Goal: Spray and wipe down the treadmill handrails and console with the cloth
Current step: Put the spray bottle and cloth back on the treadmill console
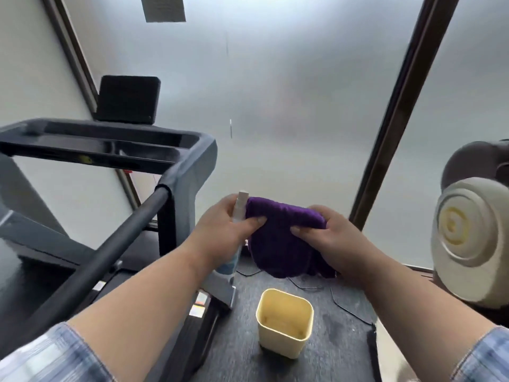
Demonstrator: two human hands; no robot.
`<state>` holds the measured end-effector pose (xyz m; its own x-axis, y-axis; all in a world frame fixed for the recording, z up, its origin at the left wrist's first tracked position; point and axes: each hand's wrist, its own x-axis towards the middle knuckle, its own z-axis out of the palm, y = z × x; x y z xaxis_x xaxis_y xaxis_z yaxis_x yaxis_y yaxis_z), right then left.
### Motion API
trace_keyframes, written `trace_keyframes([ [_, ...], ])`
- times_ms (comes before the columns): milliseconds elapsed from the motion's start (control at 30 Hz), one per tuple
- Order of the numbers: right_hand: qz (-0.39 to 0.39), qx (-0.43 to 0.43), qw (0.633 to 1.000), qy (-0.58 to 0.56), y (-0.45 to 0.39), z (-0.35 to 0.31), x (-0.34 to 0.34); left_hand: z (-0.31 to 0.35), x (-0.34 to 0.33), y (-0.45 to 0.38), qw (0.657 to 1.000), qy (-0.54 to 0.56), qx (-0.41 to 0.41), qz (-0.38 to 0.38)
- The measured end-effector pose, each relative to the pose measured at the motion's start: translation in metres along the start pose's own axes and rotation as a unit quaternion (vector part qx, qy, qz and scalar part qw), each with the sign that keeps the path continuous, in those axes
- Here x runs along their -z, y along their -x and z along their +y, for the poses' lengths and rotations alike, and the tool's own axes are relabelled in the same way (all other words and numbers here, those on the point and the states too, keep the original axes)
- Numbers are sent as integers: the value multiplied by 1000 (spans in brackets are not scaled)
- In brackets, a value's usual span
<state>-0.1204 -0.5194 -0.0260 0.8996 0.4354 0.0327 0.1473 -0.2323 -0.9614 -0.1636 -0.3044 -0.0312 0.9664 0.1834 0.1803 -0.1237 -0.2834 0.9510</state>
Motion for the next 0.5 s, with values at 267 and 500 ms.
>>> trace_keyframes([
  [267,-28,30,996,-83,-130,-5,-28,-21,48,-97,998,12,29,47],
  [500,-55,28,988,-141,-208,-10,-32,1,76,-151,965,24,-9,259],
])
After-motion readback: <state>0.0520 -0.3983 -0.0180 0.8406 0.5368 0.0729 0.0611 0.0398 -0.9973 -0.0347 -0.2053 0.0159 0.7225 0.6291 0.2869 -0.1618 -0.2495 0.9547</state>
